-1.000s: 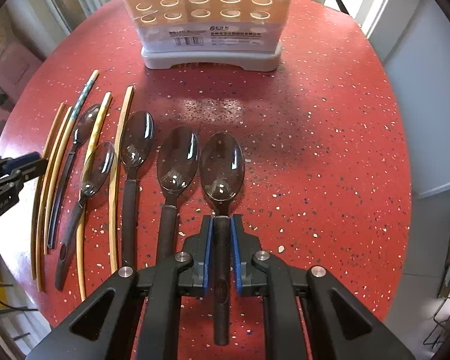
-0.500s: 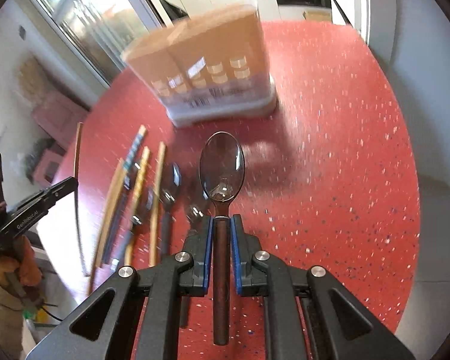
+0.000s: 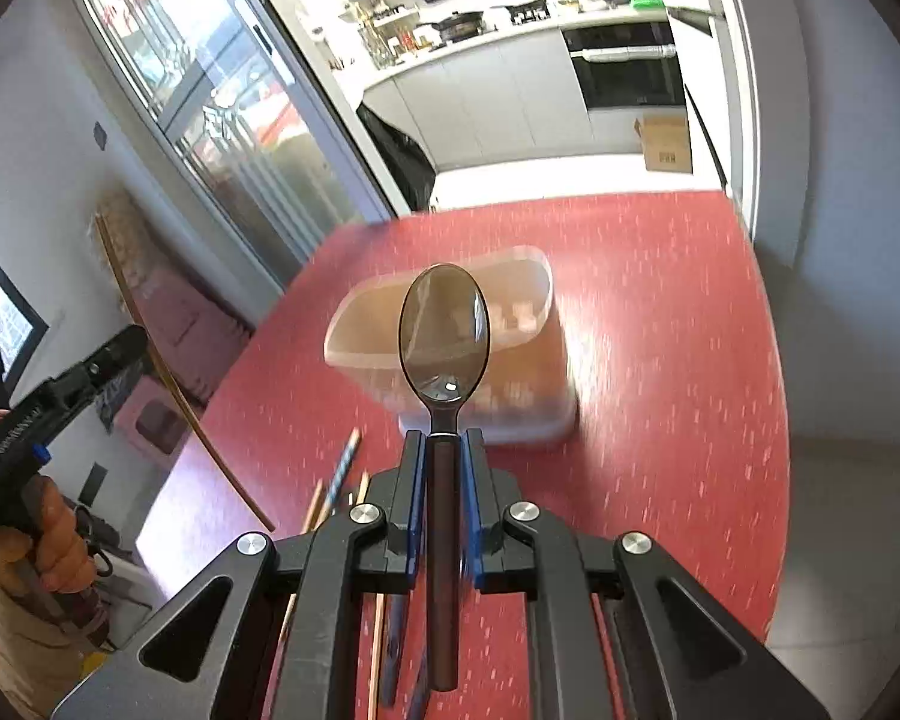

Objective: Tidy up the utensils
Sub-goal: 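Lift chopstick and spoon and lower both into the beige utensil holder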

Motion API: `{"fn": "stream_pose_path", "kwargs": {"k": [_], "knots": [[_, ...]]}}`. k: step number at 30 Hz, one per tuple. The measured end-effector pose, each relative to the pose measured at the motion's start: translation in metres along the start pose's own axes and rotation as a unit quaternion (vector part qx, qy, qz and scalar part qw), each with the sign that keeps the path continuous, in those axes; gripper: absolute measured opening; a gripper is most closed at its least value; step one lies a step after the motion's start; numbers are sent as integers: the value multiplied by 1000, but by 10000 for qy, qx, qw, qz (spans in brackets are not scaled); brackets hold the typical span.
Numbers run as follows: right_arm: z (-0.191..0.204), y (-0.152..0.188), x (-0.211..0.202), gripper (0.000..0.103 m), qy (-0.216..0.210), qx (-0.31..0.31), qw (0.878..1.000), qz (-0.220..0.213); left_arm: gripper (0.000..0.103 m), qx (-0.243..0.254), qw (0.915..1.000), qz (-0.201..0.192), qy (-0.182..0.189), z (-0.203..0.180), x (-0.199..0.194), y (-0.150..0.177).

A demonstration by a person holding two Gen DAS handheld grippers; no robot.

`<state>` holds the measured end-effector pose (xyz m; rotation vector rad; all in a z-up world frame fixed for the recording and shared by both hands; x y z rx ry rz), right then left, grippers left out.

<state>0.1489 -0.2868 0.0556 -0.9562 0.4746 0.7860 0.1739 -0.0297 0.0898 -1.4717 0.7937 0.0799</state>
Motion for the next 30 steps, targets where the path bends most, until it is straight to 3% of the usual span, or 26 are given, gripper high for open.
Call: {"fn": "stream_pose_path", "kwargs": {"k": [7, 11, 19, 30], "knots": [[21, -61, 11, 13, -206, -143, 9988, -421, 34, -17, 9988, -493, 65, 4, 23, -61], [30, -86, 30, 13, -296, -243, 9975, -590, 34, 56, 9986, -530, 45, -1, 48, -79], [35, -108, 84, 13, -240, -555, 9936, -951, 34, 218, 9982, -505, -246, -8, 106, -65], [32, -62, 122, 13, 101, -1673, 9790, -1161, 34, 501, 9967, -274, -583, -19, 135, -20]]}}
Point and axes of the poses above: each gripper's, at about its wrist camera, not at the fingertips, and x roughly the way its jaws point, z to its left, y to its underside, the point moved 2 cm from there along x, roughly the way its jaws point, and after that the axes turned 12 degrees about x, right-handed, at the moved point
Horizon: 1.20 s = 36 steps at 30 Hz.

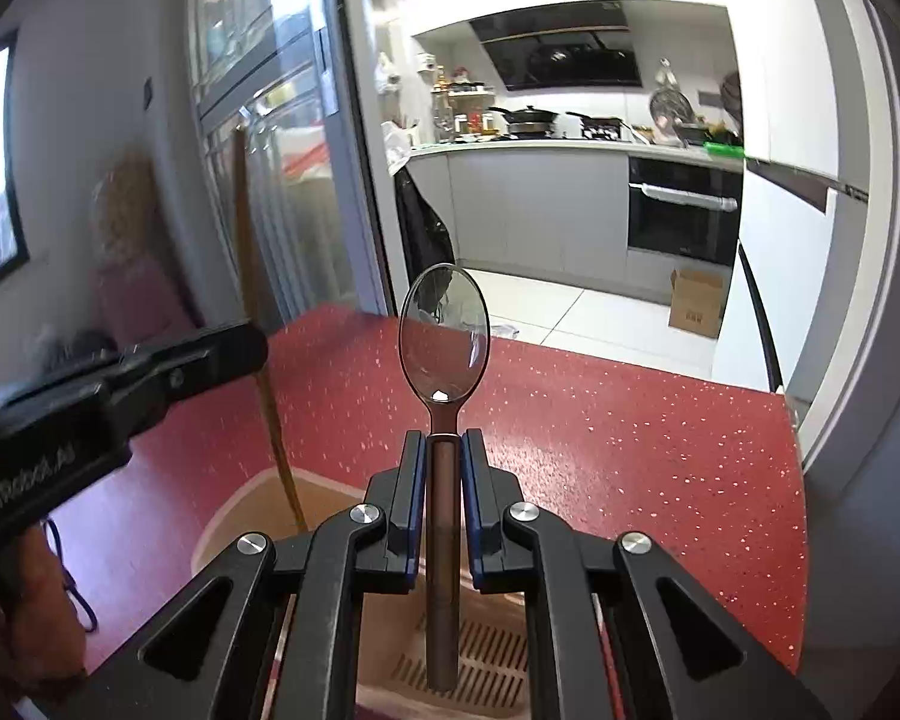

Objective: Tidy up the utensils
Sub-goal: 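Lift chopstick and spoon and lower both into the beige utensil holder, then open both tools to release the utensils and return to the table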

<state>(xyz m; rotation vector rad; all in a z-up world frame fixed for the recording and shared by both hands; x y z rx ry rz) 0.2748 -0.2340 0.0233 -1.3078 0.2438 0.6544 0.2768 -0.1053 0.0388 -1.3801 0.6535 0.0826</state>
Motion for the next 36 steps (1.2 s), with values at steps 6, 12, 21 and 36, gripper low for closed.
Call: {"fn": "stream_pose_path", "kwargs": {"k": [6, 12, 21, 36], "knots": [[12, 21, -4, 13, 134, -525, 9985, 33, 34, 251, 9994, 128, -206, -8, -3, 16], [8, 27, -3, 13, 184, -394, 9987, 250, 34, 209, 9987, 315, -345, -2, -9, 29], [9, 24, -13, 42, 196, -125, 9986, 485, 34, 5, 9974, 516, -501, 9, -32, 41], [21, 66, -95, 57, 131, 635, 9949, 767, 37, -188, 9940, 978, -447, 36, -102, 114]]}}
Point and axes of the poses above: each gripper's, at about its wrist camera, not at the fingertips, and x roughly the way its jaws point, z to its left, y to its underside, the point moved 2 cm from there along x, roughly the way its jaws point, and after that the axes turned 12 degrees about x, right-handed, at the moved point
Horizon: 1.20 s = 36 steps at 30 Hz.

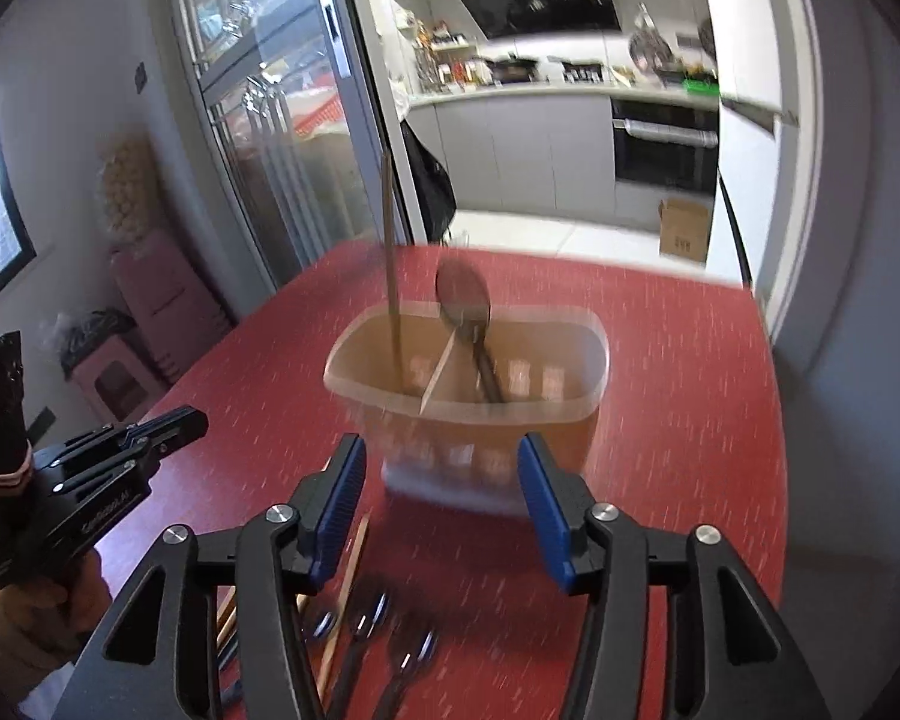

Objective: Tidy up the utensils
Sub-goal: 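Open both tools to release the utensils and return to the table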

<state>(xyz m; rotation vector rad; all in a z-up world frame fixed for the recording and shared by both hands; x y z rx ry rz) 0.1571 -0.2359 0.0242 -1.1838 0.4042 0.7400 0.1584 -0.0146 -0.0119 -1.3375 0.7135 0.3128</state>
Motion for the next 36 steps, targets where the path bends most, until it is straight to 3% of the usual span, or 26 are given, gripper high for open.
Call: {"fn": "stream_pose_path", "kwargs": {"k": [2, 4, 9, 16, 25, 36], "knots": [[-5, 17, 0, 57, 55, 208, 9995, 214, 103, -6, 9998, 172, -62, 5, -3, 14], [-11, 33, 2, 58, 98, 378, 9984, 402, 103, -59, 9996, 152, -241, 11, -8, 26], [-24, 79, 13, 59, 362, 697, 9939, 778, 103, -30, 9988, 392, -279, 17, -1, 59], [-22, 123, 28, 59, 639, 859, 9856, 1306, 103, 113, 9920, 1212, -332, 16, 31, 106], [-16, 132, 37, 59, 950, 894, 9790, 1565, 103, -2, 9880, 1540, -136, 22, 50, 116], [-9, 135, 49, 59, 1157, 840, 9751, 1696, 103, -124, 9854, 1691, -170, 29, 59, 119]]}}
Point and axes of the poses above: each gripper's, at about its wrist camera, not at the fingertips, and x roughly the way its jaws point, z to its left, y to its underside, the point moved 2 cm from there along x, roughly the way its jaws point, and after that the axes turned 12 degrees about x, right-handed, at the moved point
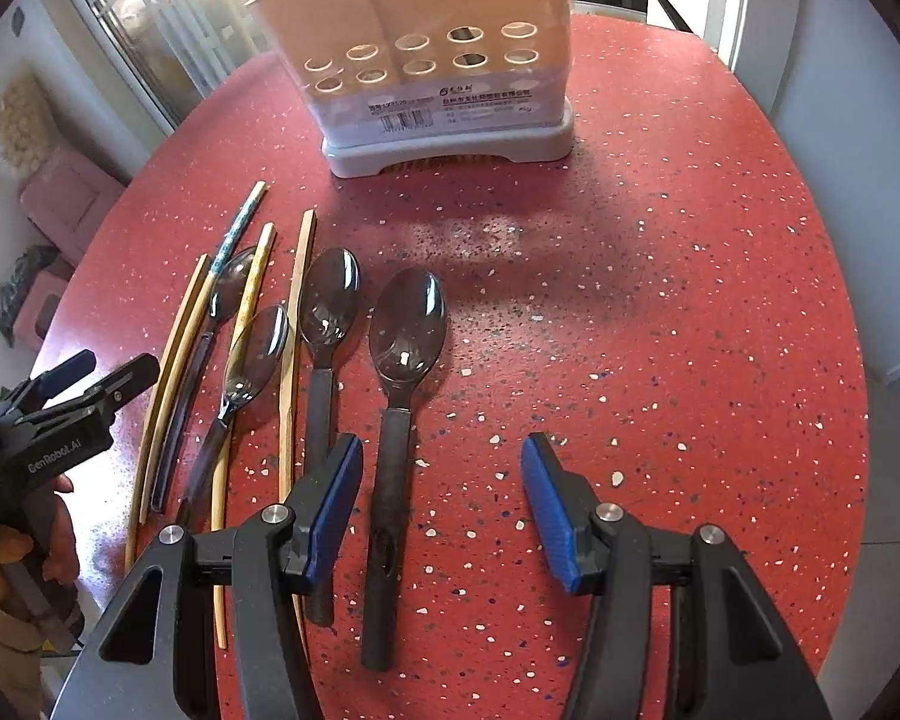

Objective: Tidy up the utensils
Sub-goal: 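Open both tools to release the utensils and return to the table, then grasp a wooden chopstick with the left tool while the right tool grasps a dark spoon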

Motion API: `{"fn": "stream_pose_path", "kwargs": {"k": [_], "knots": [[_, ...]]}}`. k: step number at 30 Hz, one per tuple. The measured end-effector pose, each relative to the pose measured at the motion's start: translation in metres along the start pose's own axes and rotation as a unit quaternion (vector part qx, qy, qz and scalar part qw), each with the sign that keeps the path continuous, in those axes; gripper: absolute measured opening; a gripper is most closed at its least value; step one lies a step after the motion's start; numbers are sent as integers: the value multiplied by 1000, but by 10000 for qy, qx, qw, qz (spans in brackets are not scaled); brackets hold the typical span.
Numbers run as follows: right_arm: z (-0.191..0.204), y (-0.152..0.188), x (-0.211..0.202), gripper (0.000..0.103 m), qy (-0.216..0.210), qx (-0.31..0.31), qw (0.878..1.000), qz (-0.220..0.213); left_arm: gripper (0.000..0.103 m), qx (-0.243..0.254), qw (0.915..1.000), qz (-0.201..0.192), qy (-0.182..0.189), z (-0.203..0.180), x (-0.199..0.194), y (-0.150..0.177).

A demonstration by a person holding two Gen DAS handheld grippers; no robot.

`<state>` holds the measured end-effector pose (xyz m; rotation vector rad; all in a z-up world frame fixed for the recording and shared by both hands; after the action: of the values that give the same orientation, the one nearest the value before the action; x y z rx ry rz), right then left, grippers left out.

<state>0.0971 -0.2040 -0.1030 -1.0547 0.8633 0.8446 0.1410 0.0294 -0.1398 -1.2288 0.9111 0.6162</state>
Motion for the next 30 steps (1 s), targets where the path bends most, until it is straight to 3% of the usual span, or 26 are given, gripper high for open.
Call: {"fn": "stream_pose_path", "kwargs": {"k": [14, 19, 25, 28, 30], "knots": [[30, -5, 21, 58, 791, -400, 9961, 5, 103, 252, 9994, 248, 19, -5, 11, -2], [40, -11, 26, 56, 852, -455, 9953, 116, 103, 434, 9984, 354, 52, -5, 13, -9], [44, -19, 29, 45, 791, -570, 9948, 309, 103, 641, 9964, 453, 334, -10, 11, -18], [50, -18, 28, 30, 729, -689, 9944, 318, 85, 936, 9933, 466, 491, -21, 6, -25], [49, -12, 25, 14, 712, -713, 9944, 306, 78, 1089, 9912, 514, 556, -30, 5, -29]]}}
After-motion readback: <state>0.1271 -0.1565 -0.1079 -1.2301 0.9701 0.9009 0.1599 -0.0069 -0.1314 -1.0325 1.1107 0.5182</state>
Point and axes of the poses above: each gripper's, at about its wrist camera, not at the fingertips, and x roughly the way its jaws point, z to its left, y to its underside, the point moved 2 cm from there along x, roughly the way its jaws point, and after that the axes turned 12 degrees about x, right-handed, at the moved point
